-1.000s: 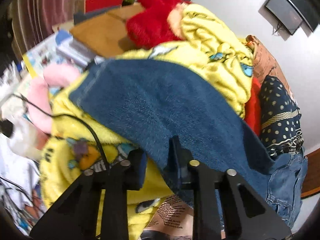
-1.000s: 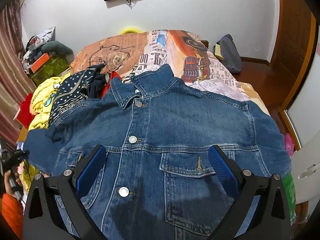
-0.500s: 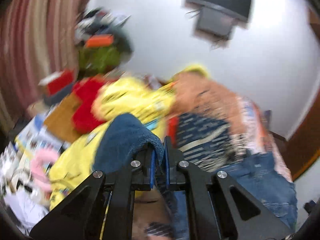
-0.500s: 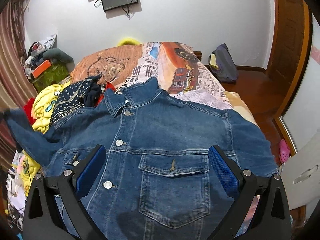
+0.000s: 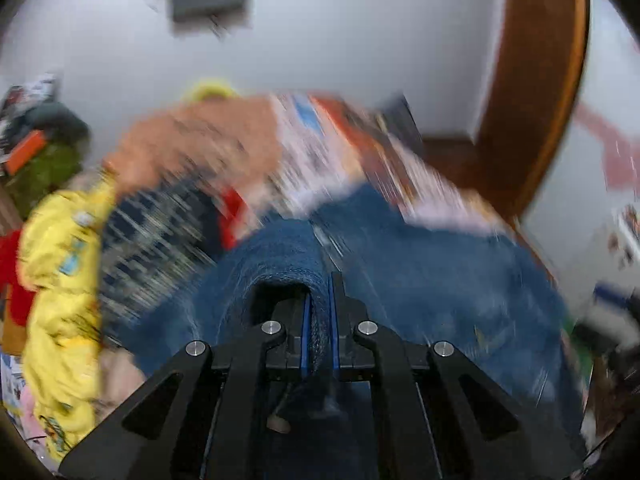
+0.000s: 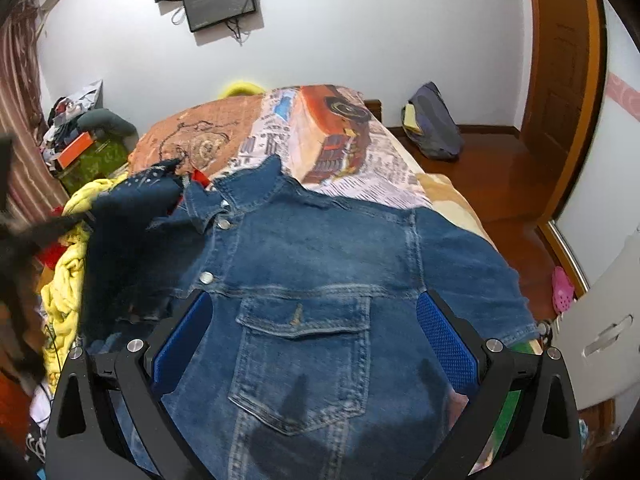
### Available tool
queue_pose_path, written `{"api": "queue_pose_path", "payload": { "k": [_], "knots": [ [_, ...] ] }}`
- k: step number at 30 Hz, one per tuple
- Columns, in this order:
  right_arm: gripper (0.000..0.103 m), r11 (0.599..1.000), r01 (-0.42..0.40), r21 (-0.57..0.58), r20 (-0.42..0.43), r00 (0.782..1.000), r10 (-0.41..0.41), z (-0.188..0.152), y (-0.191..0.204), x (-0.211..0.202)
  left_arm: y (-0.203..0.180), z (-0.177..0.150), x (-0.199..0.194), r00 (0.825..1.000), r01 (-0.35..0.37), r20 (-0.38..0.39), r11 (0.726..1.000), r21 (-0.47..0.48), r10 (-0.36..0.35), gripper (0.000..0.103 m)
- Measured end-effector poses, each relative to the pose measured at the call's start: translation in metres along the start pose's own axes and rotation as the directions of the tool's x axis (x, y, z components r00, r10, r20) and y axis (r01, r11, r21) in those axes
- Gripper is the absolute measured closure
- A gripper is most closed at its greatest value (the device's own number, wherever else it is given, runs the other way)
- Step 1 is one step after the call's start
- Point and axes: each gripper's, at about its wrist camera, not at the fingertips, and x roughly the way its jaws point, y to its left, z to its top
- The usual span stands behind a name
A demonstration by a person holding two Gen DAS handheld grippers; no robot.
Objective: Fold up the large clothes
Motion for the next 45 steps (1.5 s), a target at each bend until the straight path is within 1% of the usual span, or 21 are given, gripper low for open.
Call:
{"api": "queue_pose_path", "payload": {
  "k": [2,4,5,8,11,13,14,15,16,17,19,22,23,24,27,28,30,36,40,42,45],
  "knots": [
    [0.001,1.000,0.002,0.007,-0.015,1.000,-0.002,-0.002,-0.007,0.001,-0.021,-0.020,0.029,0.994,0.031,-0.101,0.999,0.030,-0.028,0.096],
    [0.001,1.000,0.011,0.009,-0.032,0.999,-0.011,-0.006,-0.013,0.004,-0.036,-0.041,0.049,0.983,0.060,-0.174,0.997,0.045,-0.051,0.096],
    [0.001,1.000,0.016,0.007,-0.038,0.999,-0.016,-0.008,-0.015,0.004,-0.037,-0.044,0.054,0.979,0.064,-0.195,0.997,0.052,-0.052,0.096],
    [0.001,0.999,0.032,-0.003,-0.056,0.998,-0.032,-0.012,-0.019,0.007,-0.052,-0.059,0.060,0.974,0.051,-0.224,0.995,0.091,-0.030,0.095],
    [0.001,0.999,0.037,-0.023,-0.075,0.996,-0.039,-0.014,-0.018,0.011,-0.049,-0.061,0.052,0.970,0.079,-0.235,0.994,0.082,-0.058,0.093],
    [0.001,0.998,0.035,-0.045,-0.081,0.996,-0.038,-0.013,-0.013,0.013,-0.045,-0.062,0.041,0.966,0.107,-0.244,0.991,0.078,-0.085,0.085],
    [0.001,0.998,0.031,-0.056,-0.083,0.996,-0.036,-0.012,-0.009,0.014,-0.040,-0.062,0.034,0.964,0.119,-0.246,0.990,0.073,-0.097,0.075],
    [0.001,0.997,0.024,-0.072,-0.084,0.996,-0.030,-0.010,-0.004,0.014,-0.037,-0.064,0.026,0.965,0.128,-0.239,0.990,0.066,-0.109,0.062],
    [0.002,0.996,0.016,-0.087,-0.083,0.996,-0.023,-0.008,0.001,0.015,-0.032,-0.061,0.022,0.968,0.125,-0.227,0.990,0.063,-0.108,0.055],
    [0.002,0.994,0.009,-0.105,-0.081,0.997,-0.017,-0.005,0.008,0.015,-0.027,-0.059,0.016,0.975,0.117,-0.200,0.991,0.062,-0.102,0.051],
    [0.002,0.990,-0.001,-0.140,-0.075,0.997,-0.010,-0.002,0.020,0.016,-0.012,-0.059,-0.005,0.986,0.092,-0.142,0.994,0.059,-0.083,0.050],
    [0.002,0.973,-0.024,-0.229,-0.060,0.998,0.010,0.006,0.052,0.018,0.014,-0.057,-0.027,0.995,0.039,-0.088,0.999,0.031,-0.036,0.043],
    [0.002,0.967,-0.029,-0.252,-0.059,0.998,0.015,0.007,0.060,0.019,0.027,-0.057,-0.033,0.998,0.017,-0.067,1.000,0.012,-0.016,0.038],
    [0.002,0.958,-0.038,-0.285,-0.057,0.998,0.022,0.009,0.074,0.021,0.040,-0.057,-0.039,0.999,-0.008,-0.048,1.000,-0.010,0.007,0.035],
    [0.002,0.924,-0.078,-0.374,-0.071,0.996,0.056,0.008,0.108,0.029,0.076,-0.064,-0.056,0.995,-0.099,-0.020,0.994,-0.045,0.099,0.033],
    [0.002,0.910,-0.091,-0.404,-0.084,0.995,0.062,0.007,0.120,0.033,0.088,-0.068,-0.059,0.991,-0.131,-0.020,0.990,-0.056,0.130,0.033],
    [0.002,0.877,-0.125,-0.464,-0.111,0.990,0.082,0.004,0.143,0.043,0.108,-0.078,-0.064,0.987,-0.161,-0.029,0.983,-0.088,0.159,0.032],
    [0.003,0.758,-0.193,-0.623,-0.201,0.976,0.083,-0.015,0.209,0.080,0.163,-0.116,-0.065,0.977,-0.206,-0.097,0.954,-0.215,0.189,0.032],
    [0.004,0.710,-0.224,-0.667,-0.277,0.960,0.042,-0.026,0.238,0.114,0.183,-0.141,-0.063,0.974,-0.211,-0.138,0.938,-0.277,0.178,0.032],
    [0.005,0.690,-0.214,-0.692,-0.291,0.957,0.005,-0.031,0.248,0.130,0.189,-0.149,-0.062,0.974,-0.210,-0.150,0.932,-0.295,0.172,0.032],
    [0.015,0.655,-0.185,-0.733,-0.287,0.957,-0.051,-0.038,0.259,0.149,0.194,-0.157,-0.060,0.974,-0.207,-0.160,0.927,-0.313,0.164,0.032]
  ]
}}
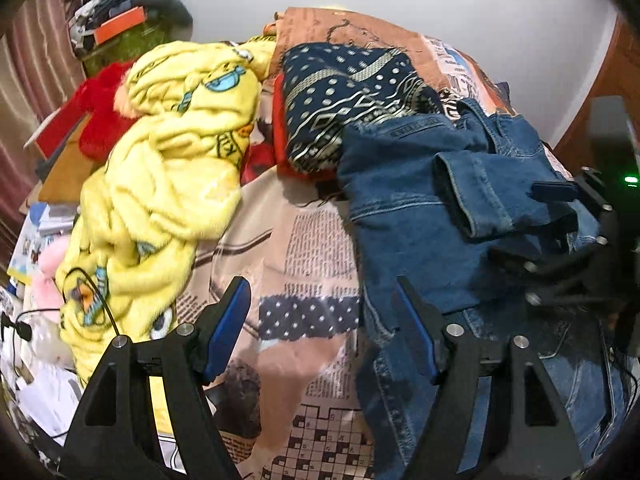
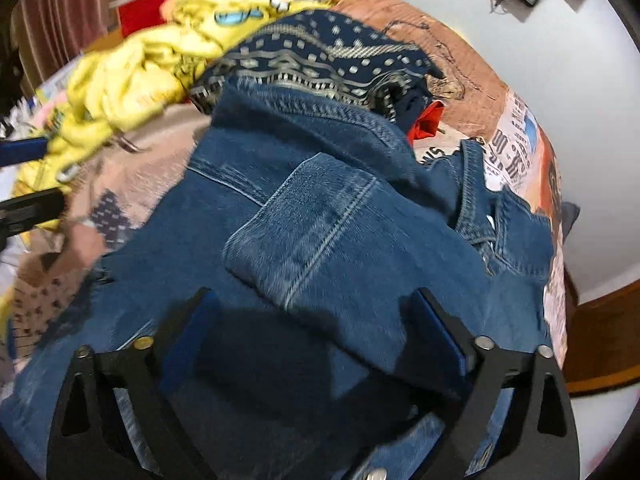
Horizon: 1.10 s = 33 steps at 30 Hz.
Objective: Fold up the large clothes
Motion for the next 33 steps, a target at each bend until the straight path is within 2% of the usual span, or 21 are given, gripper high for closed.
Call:
{"api": "queue_pose_path", "payload": {
  "k": [2,3,5,6,9,10,13,17,22,28,33],
  "knots": [
    [0.019,0.999,0.007,-0.036,-0.004,1.000,-0.007,0.002,0.003,0.009,0.001,-0.002,0.003,1.000,-0.001,-0.008,1.000,-0.003,0.001,0.032],
    [0.026,0.999,0.014,-0.046,-0.001,1.000,-0.014,0.002,0.004,0.010,0.002,-0.002,0.005,1.000,-0.001,-0.014,1.000,-0.004,0.001,0.032],
    [0.044,0.998,0.005,-0.070,0.009,1.000,-0.005,0.003,0.006,0.014,0.001,-0.002,0.008,1.000,0.002,-0.021,1.000,-0.002,-0.002,0.032],
    [0.058,0.997,-0.004,-0.073,0.012,1.000,0.005,0.003,0.005,0.013,0.000,-0.002,0.009,1.000,0.002,-0.025,1.000,0.000,-0.002,0.032],
    [0.083,0.998,-0.005,-0.068,0.051,0.999,0.008,0.003,0.001,0.005,-0.006,0.000,0.012,1.000,0.007,-0.027,1.000,0.015,-0.007,0.032],
    [0.086,0.998,-0.007,-0.061,0.060,0.998,0.011,0.004,0.001,0.002,-0.008,0.001,0.012,1.000,0.010,-0.027,1.000,0.020,-0.009,0.032],
    [0.090,1.000,-0.014,-0.002,0.124,0.992,0.014,0.004,-0.012,-0.019,-0.018,0.006,0.012,1.000,0.016,-0.022,0.999,0.041,-0.015,0.032],
    [0.090,0.992,-0.019,0.128,0.242,0.970,-0.013,-0.002,-0.052,-0.063,-0.034,0.014,0.011,1.000,0.026,-0.012,0.998,0.062,-0.026,0.032],
    [0.090,0.950,-0.065,0.305,0.345,0.938,-0.046,-0.024,-0.112,-0.112,-0.063,0.025,0.009,0.999,0.036,0.003,0.993,0.110,-0.037,0.032],
    [0.090,0.882,-0.088,0.463,0.391,0.914,-0.114,-0.070,-0.169,-0.141,-0.101,0.031,0.020,0.998,0.068,-0.022,0.988,0.142,-0.066,0.032],
    [0.094,0.832,-0.108,0.544,0.376,0.918,-0.126,-0.109,-0.197,-0.136,-0.124,0.032,0.029,0.997,0.068,-0.042,0.982,0.176,-0.061,0.032]
  ]
}}
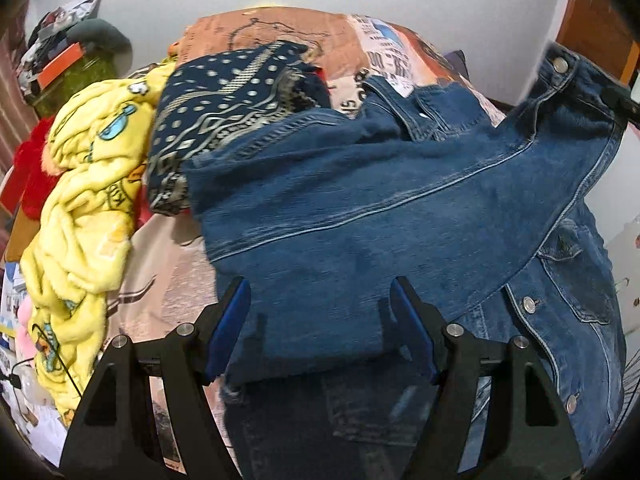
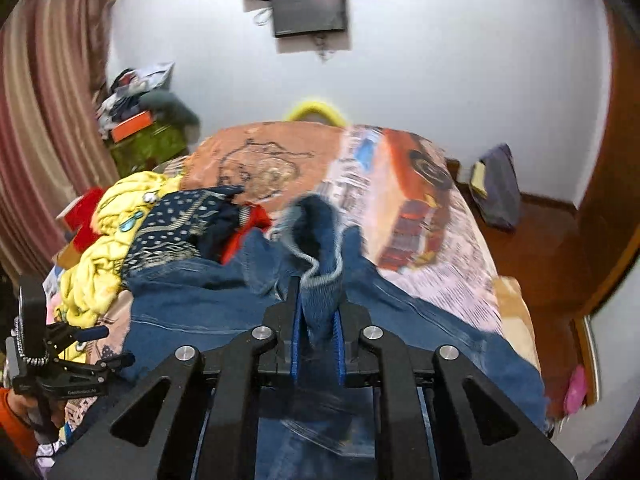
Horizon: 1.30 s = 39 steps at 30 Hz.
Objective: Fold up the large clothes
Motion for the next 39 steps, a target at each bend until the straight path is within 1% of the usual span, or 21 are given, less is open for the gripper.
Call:
{"api": "queue_pose_path", "payload": {
  "k": [2,5,8,11,13,15,19,21,23,26,28,29,31,32,34,35,36,38,39],
  "knots": [
    [0.094,1.000,0.004,0.029,-0.024,1.000,-0.004,-0.008,-0.016,0.002,-0.006,0.001,0.004,1.000,-0.005,-0.012,1.000,0.011,0.005,0.032],
    [0.094,0.997,0.005,0.079,-0.083,0.997,0.002,-0.028,-0.039,0.016,-0.013,0.002,0.011,0.999,-0.002,-0.038,1.000,0.017,0.002,0.032],
    [0.095,0.992,0.013,0.126,-0.151,0.989,0.006,-0.051,-0.057,0.033,-0.018,-0.002,0.015,0.998,0.000,-0.057,1.000,0.026,0.001,0.032],
    [0.095,0.988,0.010,0.157,-0.174,0.985,0.018,-0.066,-0.071,0.037,-0.022,-0.004,0.020,0.997,-0.004,-0.077,0.999,0.039,0.007,0.032],
    [0.095,0.983,0.001,0.183,-0.168,0.985,0.030,-0.069,-0.076,0.033,-0.024,-0.005,0.021,0.996,-0.007,-0.085,0.999,0.043,0.010,0.032],
    [0.095,0.981,-0.007,0.192,-0.134,0.990,0.033,-0.067,-0.079,0.020,-0.023,-0.005,0.019,0.997,-0.005,-0.083,0.999,0.045,0.008,0.032],
    [0.095,0.986,-0.007,0.164,-0.065,0.998,0.018,-0.051,-0.077,-0.002,-0.027,0.001,0.012,0.998,-0.015,-0.054,0.998,0.062,0.018,0.032],
    [0.095,0.985,-0.004,0.170,-0.063,0.998,0.015,-0.051,-0.082,-0.003,-0.029,0.002,0.013,0.998,-0.014,-0.052,0.998,0.065,0.017,0.032],
    [0.095,0.984,0.012,0.178,-0.095,0.995,0.005,-0.057,-0.087,0.006,-0.030,0.001,0.018,0.998,-0.008,-0.067,0.998,0.060,0.012,0.032],
    [0.095,0.975,0.032,0.218,-0.184,0.983,0.009,-0.076,-0.098,0.027,-0.031,-0.004,0.029,0.995,0.007,-0.098,0.998,0.056,-0.002,0.031],
    [0.094,0.969,0.039,0.246,-0.226,0.974,0.018,-0.088,-0.104,0.036,-0.032,-0.008,0.031,0.996,0.002,-0.094,0.998,0.058,0.004,0.028],
    [0.094,0.963,0.038,0.268,-0.253,0.967,0.032,-0.097,-0.109,0.043,-0.032,-0.009,0.031,0.996,-0.007,-0.090,0.998,0.060,0.012,0.025],
    [0.093,0.958,0.039,0.284,-0.276,0.960,0.043,-0.106,-0.113,0.046,-0.030,-0.010,0.030,0.996,-0.009,-0.089,0.998,0.057,0.014,0.023],
    [0.092,0.957,0.053,0.287,-0.281,0.959,0.031,-0.109,-0.115,0.045,-0.029,-0.010,0.031,0.996,-0.007,-0.092,0.999,0.053,0.012,0.023],
    [0.079,0.950,0.101,0.296,-0.292,0.956,-0.011,-0.112,-0.119,0.040,-0.028,-0.011,0.031,0.995,-0.005,-0.098,0.999,0.042,0.009,0.023],
    [0.075,0.944,0.129,0.303,-0.307,0.951,-0.031,-0.113,-0.122,0.038,-0.028,-0.011,0.031,0.995,-0.006,-0.101,0.999,0.039,0.010,0.023],
    [0.067,0.939,0.140,0.314,-0.319,0.947,-0.034,-0.114,-0.124,0.034,-0.028,-0.010,0.030,0.995,-0.009,-0.104,0.999,0.039,0.013,0.023],
    [0.060,0.931,0.138,0.338,-0.327,0.945,-0.022,-0.116,-0.131,0.026,-0.030,-0.008,0.026,0.995,-0.010,-0.100,0.999,0.042,0.014,0.023],
    [0.056,0.929,0.149,0.339,-0.336,0.942,-0.028,-0.117,-0.133,0.023,-0.032,-0.007,0.023,0.995,-0.005,-0.096,0.999,0.046,0.010,0.023]
  ]
}}
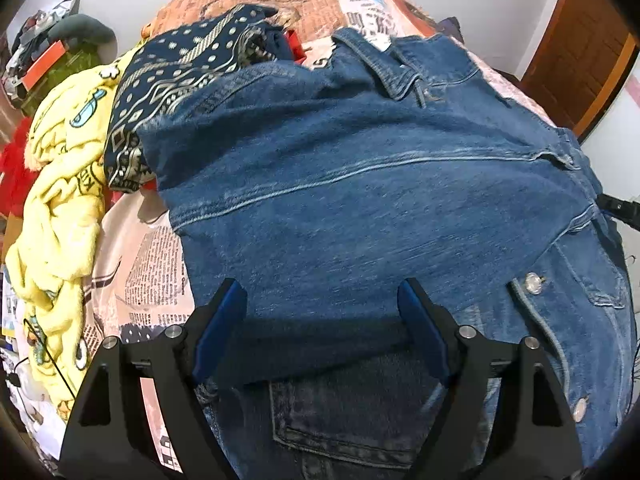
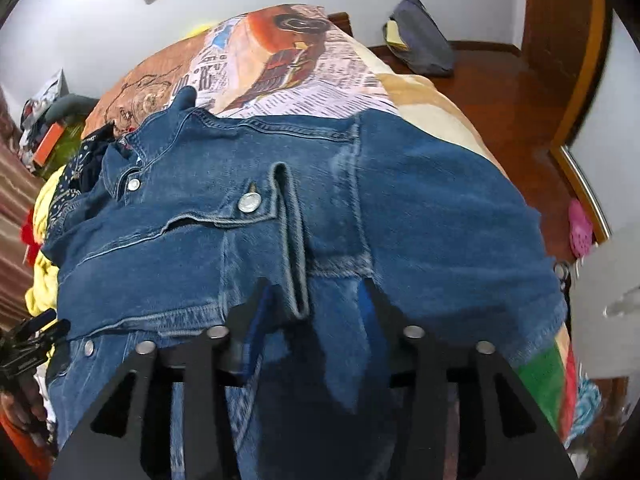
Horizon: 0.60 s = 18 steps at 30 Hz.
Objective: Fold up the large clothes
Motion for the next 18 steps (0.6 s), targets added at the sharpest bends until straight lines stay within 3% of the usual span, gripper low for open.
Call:
{"api": "queue_pose_path", "payload": {
  "k": [7,14,18],
  "knots": [
    [0.050,0.999,0.038,0.037,0.010,0.999,-0.039,-0.003,-0.022,-0.029,-0.028,0.021,-0.031,0.996,0.011,0.089,0.998,0.055,-0.016,0.022],
    [0.040,0.972,0.002,0.233,0.095,0.995,-0.025,-0.012,-0.081,-0.065,-0.057,0.044,-0.056,0.982,0.046,0.176,0.994,0.096,-0.063,0.014],
    [0.040,0.941,-0.004,0.338,0.073,0.997,-0.022,-0.020,-0.106,-0.057,-0.074,0.047,-0.058,0.979,0.076,0.180,0.990,0.115,-0.096,0.013]
  ]
}}
